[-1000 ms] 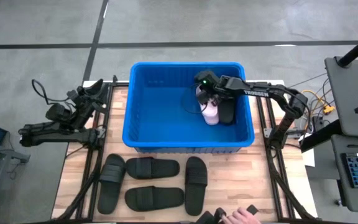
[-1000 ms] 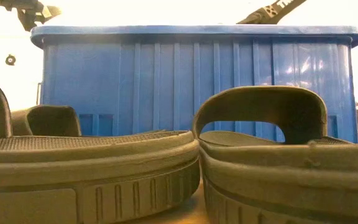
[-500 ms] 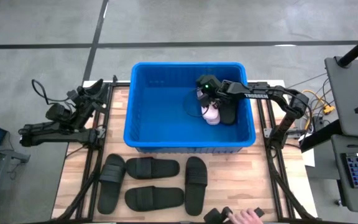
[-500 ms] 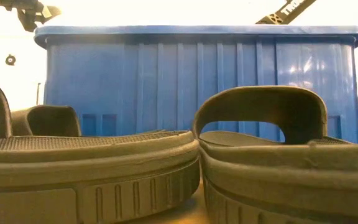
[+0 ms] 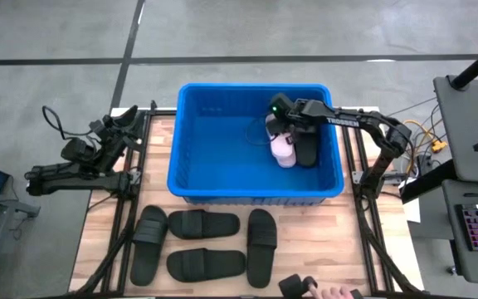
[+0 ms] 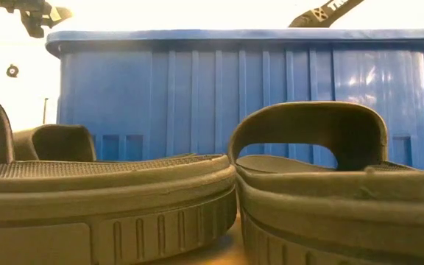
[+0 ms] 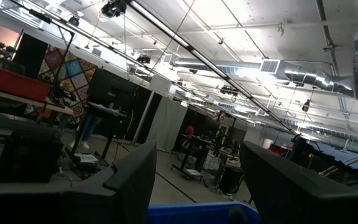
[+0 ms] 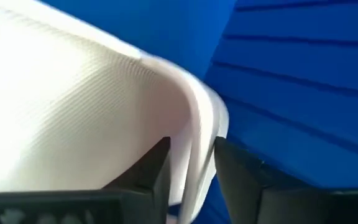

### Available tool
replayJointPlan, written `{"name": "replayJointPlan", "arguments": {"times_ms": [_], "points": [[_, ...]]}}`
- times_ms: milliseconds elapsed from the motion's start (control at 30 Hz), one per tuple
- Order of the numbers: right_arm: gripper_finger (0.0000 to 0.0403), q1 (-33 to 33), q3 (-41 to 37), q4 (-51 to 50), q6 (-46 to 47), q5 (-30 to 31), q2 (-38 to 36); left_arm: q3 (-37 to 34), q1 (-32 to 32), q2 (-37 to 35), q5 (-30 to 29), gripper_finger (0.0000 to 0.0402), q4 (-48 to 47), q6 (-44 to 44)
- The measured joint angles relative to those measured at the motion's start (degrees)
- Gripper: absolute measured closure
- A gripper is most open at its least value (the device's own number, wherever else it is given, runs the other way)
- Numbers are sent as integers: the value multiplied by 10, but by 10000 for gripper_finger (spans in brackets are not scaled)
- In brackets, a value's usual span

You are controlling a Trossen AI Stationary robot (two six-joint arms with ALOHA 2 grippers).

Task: Pick and place slides into bin
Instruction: Put the pink slide into the blue bin, then put the black slide into the blue bin

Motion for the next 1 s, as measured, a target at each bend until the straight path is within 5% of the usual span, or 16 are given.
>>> {"name": "replayJointPlan", "arguments": {"times_ms": [433,733,1000], "points": [[217,1,92,-148,173,-19,0,0,0,0,0,185,0,0],[218,13,195,-265,296,-49,0,0,0,0,4,185,0,0],[230,60,344,-294,470,-101,-1,0,0,0,83,185,0,-9]]}}
